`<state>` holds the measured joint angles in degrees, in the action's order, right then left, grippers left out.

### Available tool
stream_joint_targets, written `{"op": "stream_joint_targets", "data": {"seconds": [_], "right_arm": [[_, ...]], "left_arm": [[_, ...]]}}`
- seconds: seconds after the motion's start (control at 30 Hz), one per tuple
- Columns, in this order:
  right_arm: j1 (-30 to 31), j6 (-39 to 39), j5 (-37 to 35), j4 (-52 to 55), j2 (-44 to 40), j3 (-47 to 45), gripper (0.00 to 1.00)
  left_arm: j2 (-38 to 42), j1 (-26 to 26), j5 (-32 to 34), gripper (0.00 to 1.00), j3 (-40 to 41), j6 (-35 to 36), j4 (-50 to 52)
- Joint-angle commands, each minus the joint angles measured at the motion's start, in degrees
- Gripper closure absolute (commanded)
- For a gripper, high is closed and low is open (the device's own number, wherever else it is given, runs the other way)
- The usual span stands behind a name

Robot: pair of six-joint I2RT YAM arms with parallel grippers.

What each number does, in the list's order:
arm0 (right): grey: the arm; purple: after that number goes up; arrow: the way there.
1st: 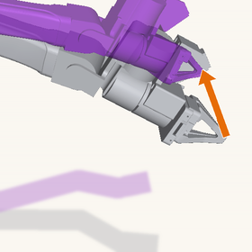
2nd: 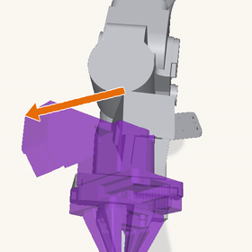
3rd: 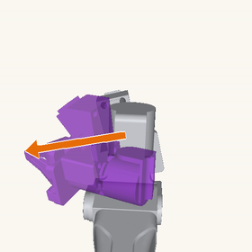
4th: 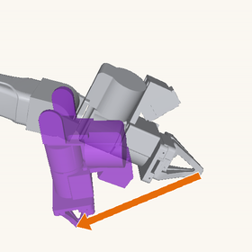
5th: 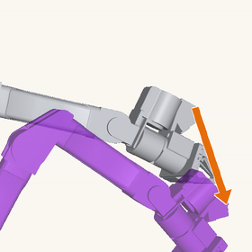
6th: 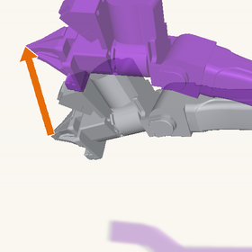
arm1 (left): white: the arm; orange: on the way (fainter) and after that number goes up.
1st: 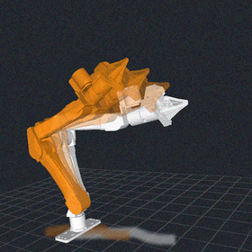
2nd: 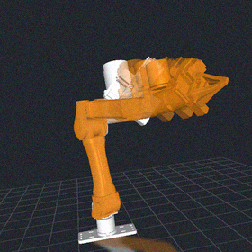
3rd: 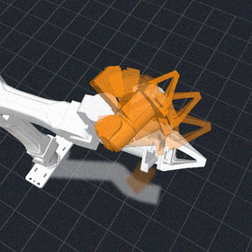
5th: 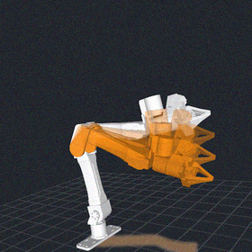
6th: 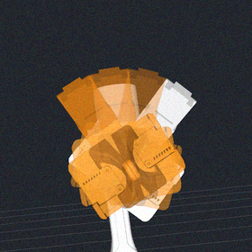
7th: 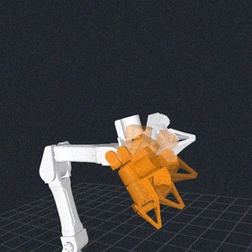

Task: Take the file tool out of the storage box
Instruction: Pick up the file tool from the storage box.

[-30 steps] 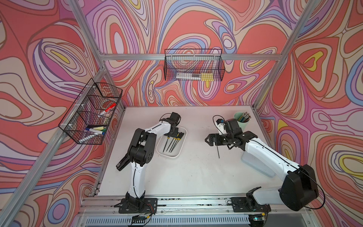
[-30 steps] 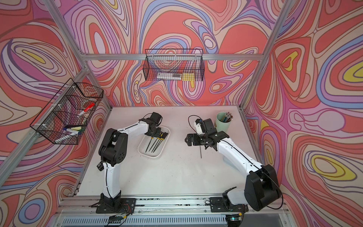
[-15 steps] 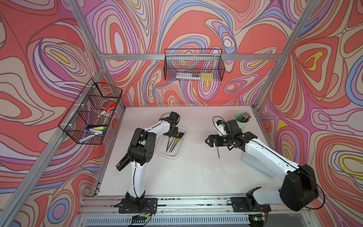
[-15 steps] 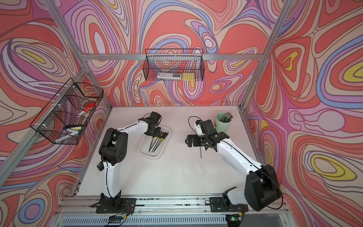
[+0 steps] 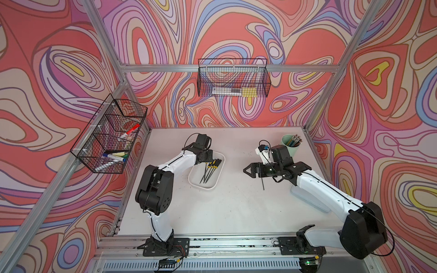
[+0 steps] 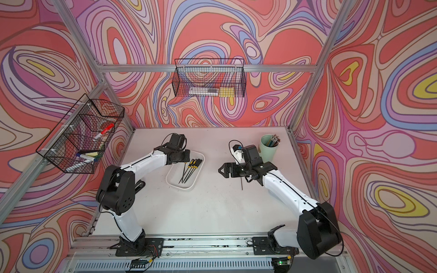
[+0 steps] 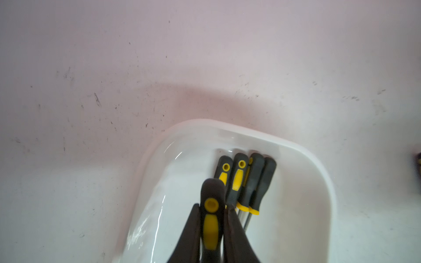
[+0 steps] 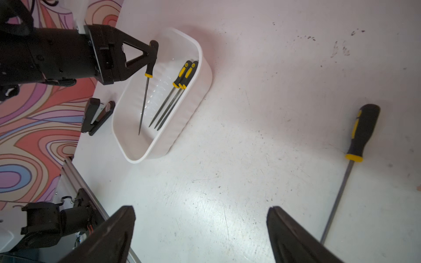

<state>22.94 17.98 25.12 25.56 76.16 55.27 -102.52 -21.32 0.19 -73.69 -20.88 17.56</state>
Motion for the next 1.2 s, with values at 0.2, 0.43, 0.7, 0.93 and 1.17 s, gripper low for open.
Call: {"op": "stream_joint_targets", "data": {"seconds": [0.2, 0.43, 0.7, 0.93, 1.17], "right_arm": [[8.3, 6.9, 4.2, -12.6, 4.5, 0.3, 0.33], [15.1, 7.7, 2.5, -14.8, 11.5, 4.7, 0.46], [16.3, 7.2, -0.3, -14.7, 14.2, 5.6, 0.59], [16.3, 6.8, -0.6, -14.9, 16.3, 7.0, 0.65], [16.3, 7.0, 0.3, -15.2, 18.4, 8.6, 0.7]], "left_arm": [[10.5, 0.3, -10.0, 0.89, 10.1, -18.2, -16.4], [12.0, 0.2, -13.1, 0.91, 13.4, -25.0, -19.6], [13.7, 0.1, -18.4, 0.93, 15.9, -28.5, -21.5], [14.2, 0.1, -20.4, 0.94, 16.1, -29.8, -21.6], [14.0, 0.0, -21.3, 0.94, 16.0, -30.3, -22.0]]}}
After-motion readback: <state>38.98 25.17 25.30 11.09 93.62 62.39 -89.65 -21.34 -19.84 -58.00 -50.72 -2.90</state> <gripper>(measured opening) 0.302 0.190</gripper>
